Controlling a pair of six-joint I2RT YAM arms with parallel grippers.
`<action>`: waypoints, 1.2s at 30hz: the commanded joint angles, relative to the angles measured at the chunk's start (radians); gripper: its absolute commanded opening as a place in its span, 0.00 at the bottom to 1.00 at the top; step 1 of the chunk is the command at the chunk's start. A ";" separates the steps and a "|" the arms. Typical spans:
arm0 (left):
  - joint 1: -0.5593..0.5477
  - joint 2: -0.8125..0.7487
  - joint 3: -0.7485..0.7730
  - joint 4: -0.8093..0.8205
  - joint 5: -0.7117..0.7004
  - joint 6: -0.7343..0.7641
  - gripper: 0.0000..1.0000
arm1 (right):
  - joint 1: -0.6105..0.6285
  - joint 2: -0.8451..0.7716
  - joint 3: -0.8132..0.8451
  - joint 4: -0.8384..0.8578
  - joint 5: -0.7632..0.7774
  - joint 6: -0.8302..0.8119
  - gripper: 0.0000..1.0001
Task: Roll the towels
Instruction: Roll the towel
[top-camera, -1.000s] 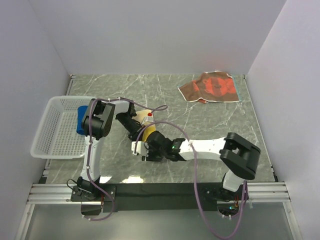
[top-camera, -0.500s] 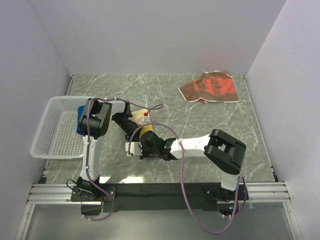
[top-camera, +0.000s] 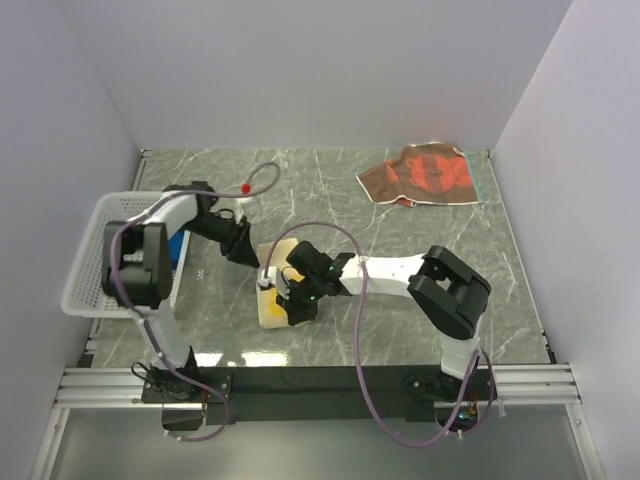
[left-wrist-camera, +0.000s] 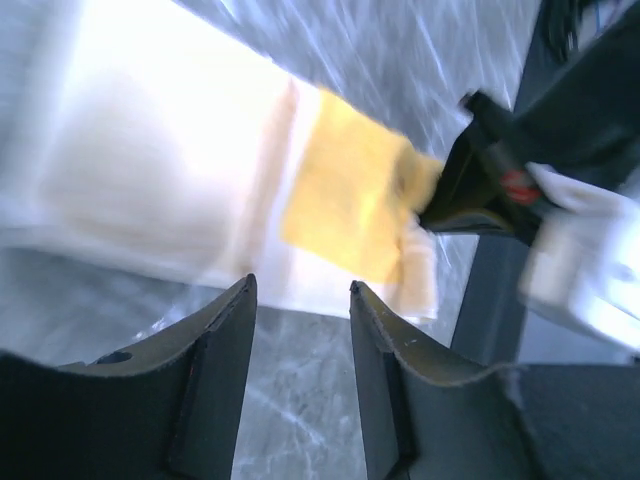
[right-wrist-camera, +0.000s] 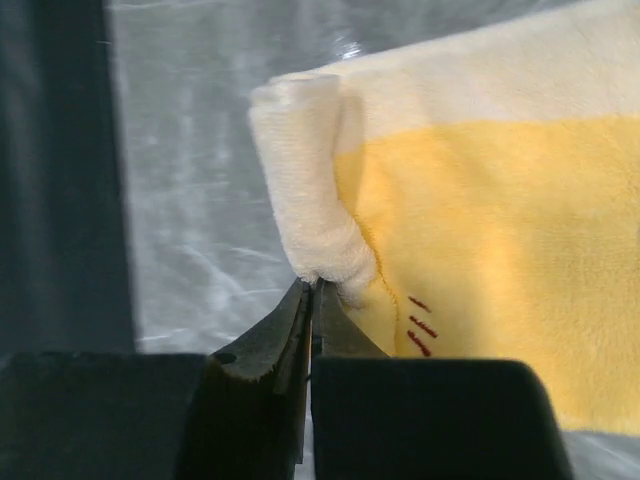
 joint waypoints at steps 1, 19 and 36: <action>0.061 -0.132 -0.071 0.126 0.090 -0.085 0.48 | -0.057 0.090 0.047 -0.158 -0.267 0.162 0.00; -0.386 -1.076 -0.780 0.526 -0.479 0.049 0.60 | -0.247 0.611 0.524 -0.538 -0.642 0.219 0.00; -0.752 -0.754 -0.851 0.860 -0.787 -0.059 0.33 | -0.291 0.641 0.529 -0.502 -0.714 0.288 0.00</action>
